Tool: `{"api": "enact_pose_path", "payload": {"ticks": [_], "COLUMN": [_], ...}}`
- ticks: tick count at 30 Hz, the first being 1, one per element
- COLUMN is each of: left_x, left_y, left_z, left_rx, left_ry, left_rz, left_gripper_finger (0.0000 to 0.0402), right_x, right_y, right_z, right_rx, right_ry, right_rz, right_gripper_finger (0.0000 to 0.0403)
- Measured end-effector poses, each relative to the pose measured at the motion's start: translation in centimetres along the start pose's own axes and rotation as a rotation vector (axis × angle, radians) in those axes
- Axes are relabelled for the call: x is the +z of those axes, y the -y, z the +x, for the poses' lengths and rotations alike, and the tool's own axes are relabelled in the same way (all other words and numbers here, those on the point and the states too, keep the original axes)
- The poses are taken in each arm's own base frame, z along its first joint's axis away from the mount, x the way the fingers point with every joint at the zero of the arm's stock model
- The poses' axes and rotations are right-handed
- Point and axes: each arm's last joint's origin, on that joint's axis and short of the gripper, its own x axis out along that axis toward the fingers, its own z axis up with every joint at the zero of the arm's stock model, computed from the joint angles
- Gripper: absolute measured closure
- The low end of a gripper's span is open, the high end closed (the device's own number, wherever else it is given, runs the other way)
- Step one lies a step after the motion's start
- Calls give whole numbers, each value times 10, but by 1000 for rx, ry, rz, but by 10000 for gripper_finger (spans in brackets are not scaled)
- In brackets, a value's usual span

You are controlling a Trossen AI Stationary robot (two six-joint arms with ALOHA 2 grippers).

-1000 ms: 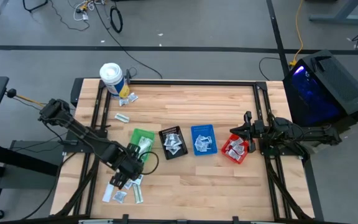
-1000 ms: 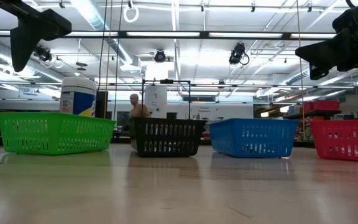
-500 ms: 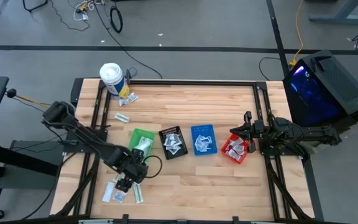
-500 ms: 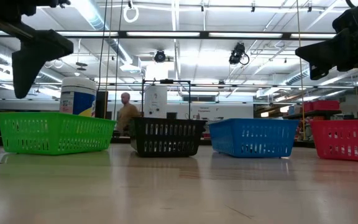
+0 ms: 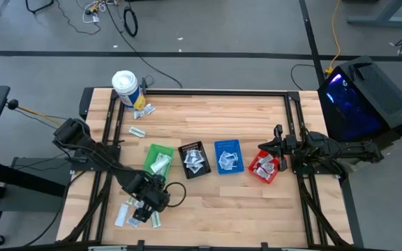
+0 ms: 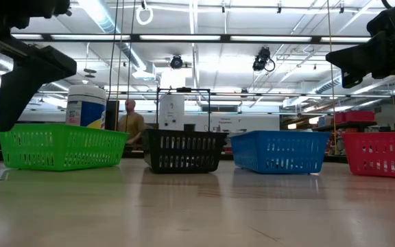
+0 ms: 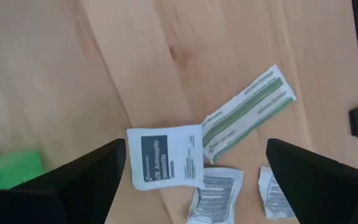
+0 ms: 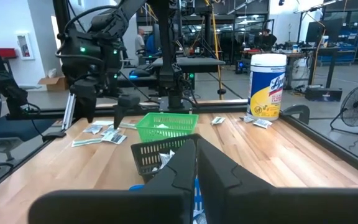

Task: Pick & Place First Aid Supplies
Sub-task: Put the towelette pack into the black basket

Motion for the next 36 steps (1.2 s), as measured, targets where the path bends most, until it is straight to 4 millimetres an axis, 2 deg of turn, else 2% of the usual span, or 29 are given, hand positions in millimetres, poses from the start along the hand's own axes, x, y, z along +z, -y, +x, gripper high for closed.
{"api": "enact_pose_path", "payload": {"ticks": [7, 14, 20, 29, 36], "left_x": [-1, -20, -29, -25, -25], "left_y": [-2, -10, -17, -20, -14], "left_z": [7, 23, 30, 33, 39], "left_rx": [37, 29, 32, 21, 38], "left_ry": [-1, -78, -104, -61, -65], "left_rz": [-5, -66, -84, -88, -68], "left_gripper_finger": [2, 4, 4, 5, 5], "right_x": [0, 0, 0, 0, 0], "right_y": [0, 0, 0, 0, 0], "right_z": [0, 0, 0, 0, 0], "right_rx": [0, 0, 0, 0, 0], "right_ry": [0, 0, 0, 0, 0], "right_rz": [0, 0, 0, 0, 0], "right_gripper_finger": [380, 380, 380, 380, 380]}}
